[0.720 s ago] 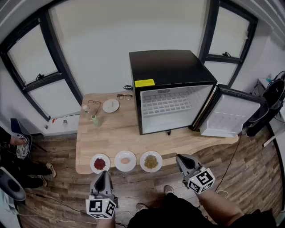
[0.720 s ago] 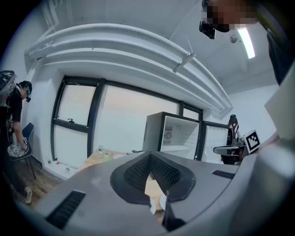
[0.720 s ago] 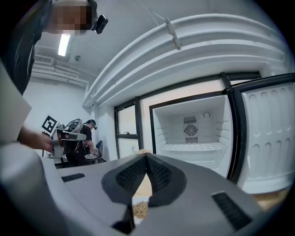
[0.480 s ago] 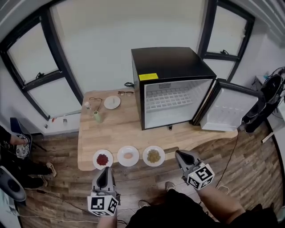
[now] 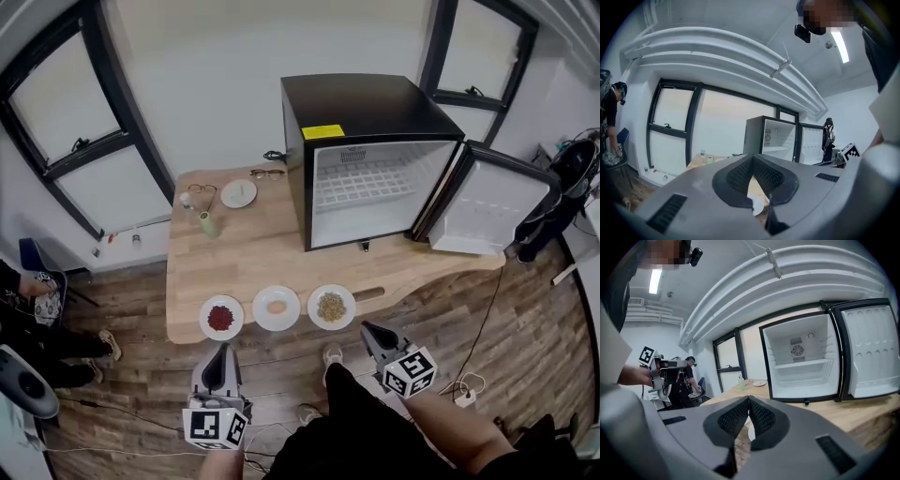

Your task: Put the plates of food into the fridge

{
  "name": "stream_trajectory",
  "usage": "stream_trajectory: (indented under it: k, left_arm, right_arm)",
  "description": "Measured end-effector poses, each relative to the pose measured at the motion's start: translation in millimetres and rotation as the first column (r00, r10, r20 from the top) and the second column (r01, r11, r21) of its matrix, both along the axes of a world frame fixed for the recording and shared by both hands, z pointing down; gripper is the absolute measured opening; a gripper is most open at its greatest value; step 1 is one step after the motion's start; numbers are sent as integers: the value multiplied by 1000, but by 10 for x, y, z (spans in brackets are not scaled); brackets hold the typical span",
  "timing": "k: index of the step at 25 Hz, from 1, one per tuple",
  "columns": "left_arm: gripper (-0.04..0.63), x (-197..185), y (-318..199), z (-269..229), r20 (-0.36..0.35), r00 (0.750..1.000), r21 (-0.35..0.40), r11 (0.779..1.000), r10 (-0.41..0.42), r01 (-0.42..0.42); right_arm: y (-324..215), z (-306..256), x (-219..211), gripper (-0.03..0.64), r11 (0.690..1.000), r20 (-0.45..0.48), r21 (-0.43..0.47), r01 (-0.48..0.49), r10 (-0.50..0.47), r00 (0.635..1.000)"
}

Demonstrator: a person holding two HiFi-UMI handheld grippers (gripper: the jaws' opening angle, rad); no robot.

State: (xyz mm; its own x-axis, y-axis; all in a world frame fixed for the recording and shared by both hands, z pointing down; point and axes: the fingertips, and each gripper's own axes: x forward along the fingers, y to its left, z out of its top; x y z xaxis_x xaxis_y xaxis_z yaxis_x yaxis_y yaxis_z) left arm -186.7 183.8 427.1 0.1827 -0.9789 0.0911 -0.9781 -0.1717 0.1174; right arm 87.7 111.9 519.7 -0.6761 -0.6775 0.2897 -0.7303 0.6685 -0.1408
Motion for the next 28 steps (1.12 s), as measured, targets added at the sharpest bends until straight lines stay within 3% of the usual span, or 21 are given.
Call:
stream_trajectory:
  k: [4, 10, 14, 19, 21, 25, 28]
  left_arm:
    - [3, -23, -22, 3, 30, 999, -11, 1000, -18, 18]
    - [3, -122, -122, -9, 95, 995, -47, 998, -26, 31]
    - [3, -141, -259, 17, 116, 993, -76, 997, -20, 29]
    - [3, -99, -459, 98, 119, 993, -114, 993, 2, 12]
    - [3, -82, -528, 121, 123, 992, -125, 992, 8, 7]
    - [3, -79, -637, 158, 131, 991, -144, 990, 17, 2]
    - [3, -47, -722, 163, 136, 990, -155, 988, 29, -8]
  right_arm:
    - [-81, 421, 93, 21, 995, 4, -70, -68, 69, 998]
    - [-141, 1117, 89, 21, 974, -6, -222, -52, 52, 999]
    - [-261, 1509, 242, 21, 910, 82, -385, -152, 198, 977]
    - [-369, 1864, 322, 23, 821, 140, -534, -200, 319, 937]
    - [-393, 1954, 312, 31, 799, 156, -571, -189, 331, 931]
    - [-405, 2113, 209, 136, 751, 193, -646, -137, 335, 922]
    - [-442, 2185, 158, 144, 725, 209, -678, -122, 350, 913]
